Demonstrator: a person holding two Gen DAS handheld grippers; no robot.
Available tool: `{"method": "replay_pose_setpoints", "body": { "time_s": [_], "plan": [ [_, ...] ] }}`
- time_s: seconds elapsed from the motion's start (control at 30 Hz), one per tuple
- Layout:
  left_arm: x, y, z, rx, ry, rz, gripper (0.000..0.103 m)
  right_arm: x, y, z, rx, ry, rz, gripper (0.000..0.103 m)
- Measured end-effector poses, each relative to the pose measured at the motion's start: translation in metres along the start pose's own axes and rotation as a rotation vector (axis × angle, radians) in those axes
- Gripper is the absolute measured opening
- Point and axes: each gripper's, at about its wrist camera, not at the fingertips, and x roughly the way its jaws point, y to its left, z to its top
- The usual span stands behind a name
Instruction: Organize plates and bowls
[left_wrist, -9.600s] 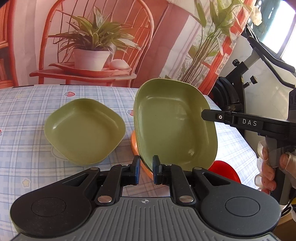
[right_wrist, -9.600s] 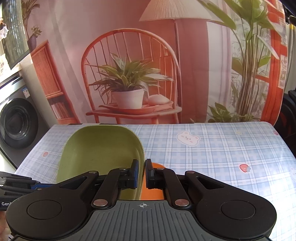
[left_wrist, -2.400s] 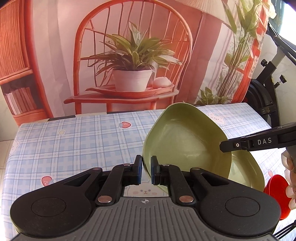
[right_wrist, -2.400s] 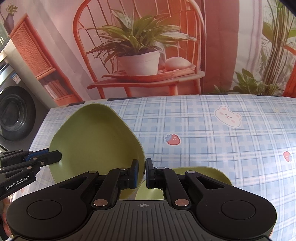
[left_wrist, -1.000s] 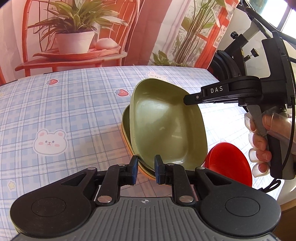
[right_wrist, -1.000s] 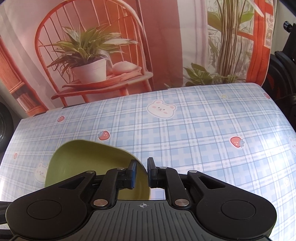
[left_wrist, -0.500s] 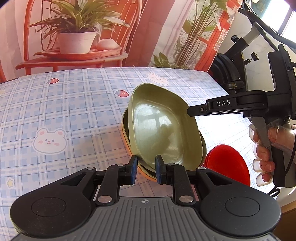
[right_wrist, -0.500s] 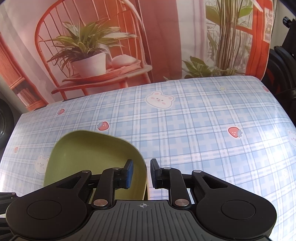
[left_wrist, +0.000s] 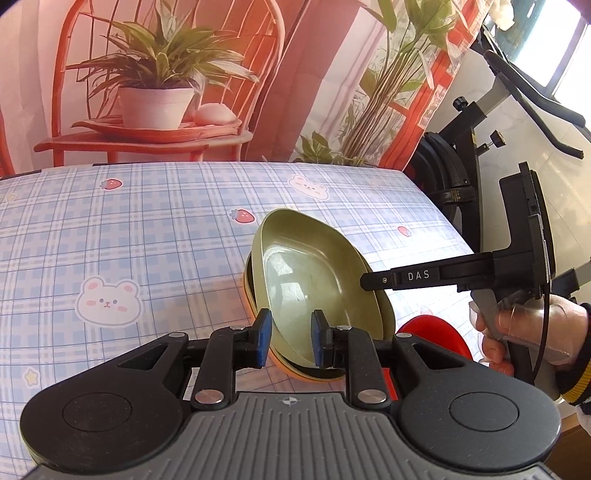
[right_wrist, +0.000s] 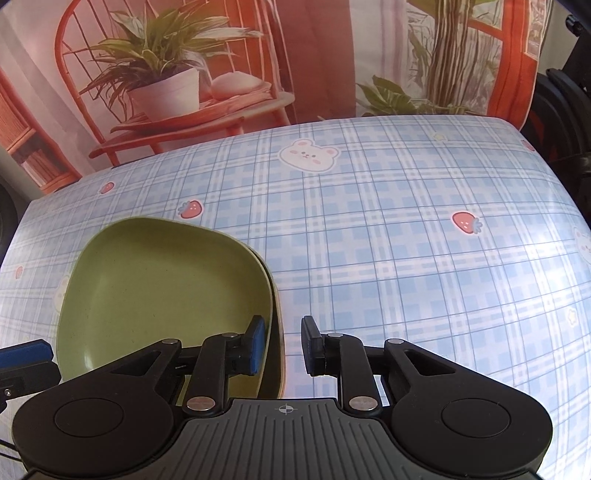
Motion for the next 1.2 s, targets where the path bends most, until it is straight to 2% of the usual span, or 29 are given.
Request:
{"method": "replay_pose_setpoints", "body": {
  "time_s": [0.13, 0.23, 0.47, 0.7, 0.87, 0.97, 1.2],
  "plan": [
    [0.004, 0.004, 0.003, -0.001, -0.015, 0.032, 0.021, 0.0, 0.001, 0.001, 0.0, -0.001, -0.003, 0.02],
    [0.013, 0.006, 0.0, -0.002, 0.005, 0.023, 0.008, 0.0, 0.001, 0.002, 0.006, -0.004, -0.005, 0.02],
    [0.026, 0.003, -0.018, 0.005, 0.063, 0.005, 0.01, -0.002, -0.003, 0.005, 0.021, -0.023, -0.014, 0.02],
    [0.025, 0.007, -0.022, -0.007, 0.081, -0.016, 0.011, 0.001, -0.002, 0.003, 0.021, -0.013, -0.009, 0.02],
    [0.026, 0.006, -0.022, 0.0, 0.087, -0.004, 0.011, 0.0, -0.001, 0.003, 0.032, -0.015, -0.013, 0.02],
    [0.022, 0.002, -0.021, 0.02, 0.077, 0.015, 0.011, -0.006, 0.0, 0.001, 0.033, -0.025, -0.012, 0.02],
    [-0.001, -0.005, -0.017, 0.034, -0.001, 0.021, 0.011, -0.03, 0.0, -0.004, 0.026, -0.088, 0.013, 0.02]
  ]
}}
